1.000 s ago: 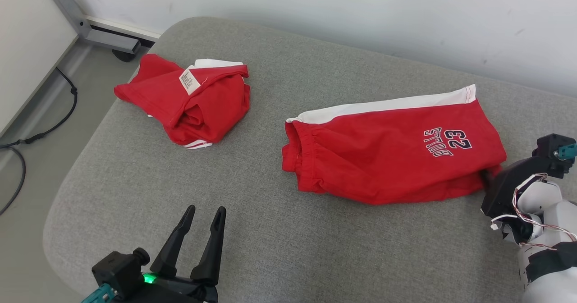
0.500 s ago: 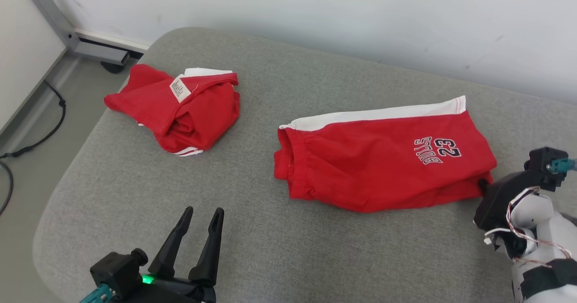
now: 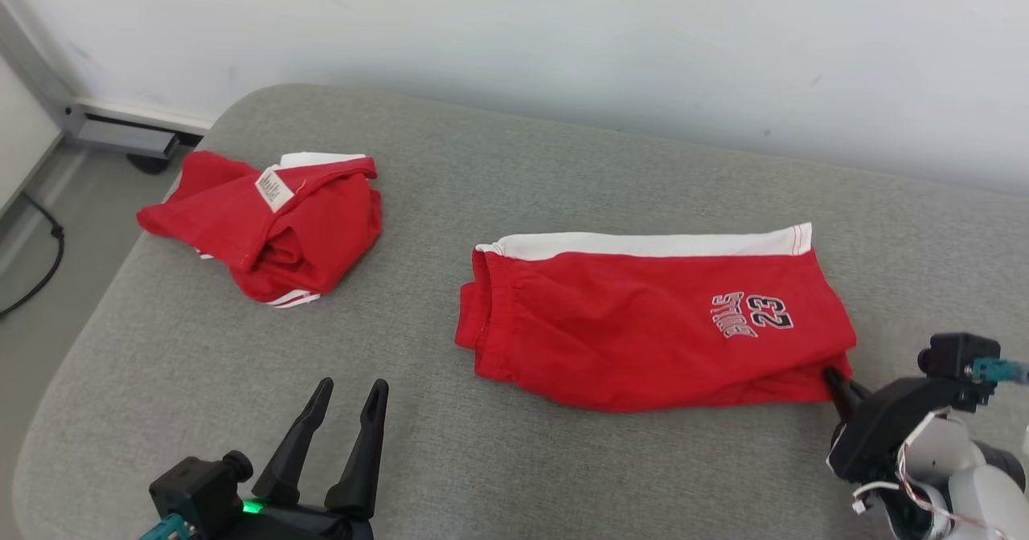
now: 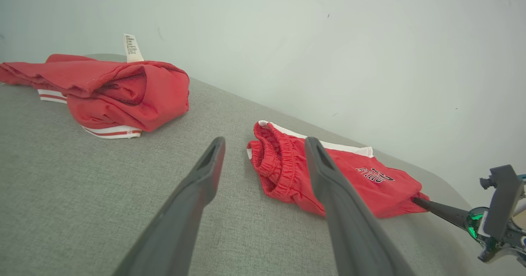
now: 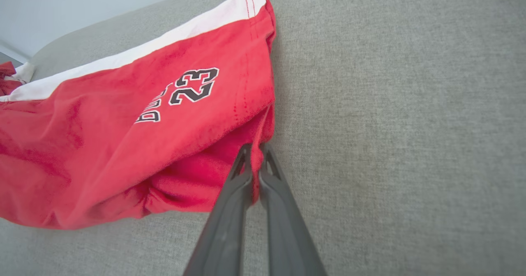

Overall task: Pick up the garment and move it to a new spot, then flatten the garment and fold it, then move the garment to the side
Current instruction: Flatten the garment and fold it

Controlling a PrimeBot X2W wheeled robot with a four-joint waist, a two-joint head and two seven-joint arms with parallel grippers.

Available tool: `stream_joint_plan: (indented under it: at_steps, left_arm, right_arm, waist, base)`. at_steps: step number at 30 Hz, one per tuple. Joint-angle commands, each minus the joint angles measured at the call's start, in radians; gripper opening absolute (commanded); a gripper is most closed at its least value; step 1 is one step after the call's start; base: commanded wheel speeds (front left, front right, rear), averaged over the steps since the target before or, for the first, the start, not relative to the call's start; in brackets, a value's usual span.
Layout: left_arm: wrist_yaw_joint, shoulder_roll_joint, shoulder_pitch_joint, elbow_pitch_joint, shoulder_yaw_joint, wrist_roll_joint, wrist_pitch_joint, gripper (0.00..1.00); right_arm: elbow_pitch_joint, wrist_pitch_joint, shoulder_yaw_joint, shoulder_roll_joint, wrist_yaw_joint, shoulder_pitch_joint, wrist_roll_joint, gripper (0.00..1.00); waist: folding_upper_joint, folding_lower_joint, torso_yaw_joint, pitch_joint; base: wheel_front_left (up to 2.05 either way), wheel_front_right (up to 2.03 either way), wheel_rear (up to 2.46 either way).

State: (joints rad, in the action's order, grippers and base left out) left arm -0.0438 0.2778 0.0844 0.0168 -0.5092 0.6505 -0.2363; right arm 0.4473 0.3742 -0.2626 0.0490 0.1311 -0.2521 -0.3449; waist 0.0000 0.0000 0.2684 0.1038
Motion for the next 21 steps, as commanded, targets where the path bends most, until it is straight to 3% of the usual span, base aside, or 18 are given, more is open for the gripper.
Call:
stream_joint_plan:
  at_steps: [1,12,19,20,21]
  left_arm:
    - [-0.003,0.01,-0.015,-0.004,0.001,0.005,0.002,1.0]
    - [-0.015,0.021,-0.026,-0.019,-0.004,0.008,0.012,1.0]
    - [-0.017,0.024,-0.031,-0.02,-0.003,0.012,0.012,1.0]
    - [-0.018,0.024,-0.031,-0.019,-0.002,0.012,0.012,1.0]
    - [-0.018,0.025,-0.031,-0.018,-0.002,0.013,0.012,1.0]
  right_arm:
    - [-0.035,0.006,0.008,0.003,-0.001,0.039,-0.02,0.0]
    - [-0.216,0.055,0.036,0.003,-0.001,0.218,-0.088,0.0]
    - [-0.264,0.064,0.042,0.003,-0.001,0.277,-0.105,0.0]
    - [-0.267,0.064,0.045,0.003,-0.001,0.282,-0.108,0.05]
    - [-0.269,0.064,0.047,0.003,-0.001,0.284,-0.108,0.47]
  waist:
    - [0.0,0.0,-0.023,-0.013]
    - [0.0,0.0,-0.065,-0.029]
    - [0.0,0.0,-0.078,-0.026]
    - [0.0,0.0,-0.081,-0.025]
    - [0.0,0.0,-0.083,-0.024]
  base:
    - [0.0,0.0,0.0]
    - [0.0,0.0,0.0]
    - [0.0,0.0,0.0]
    - [0.0,0.0,0.0]
    - [0.0,0.0,0.0]
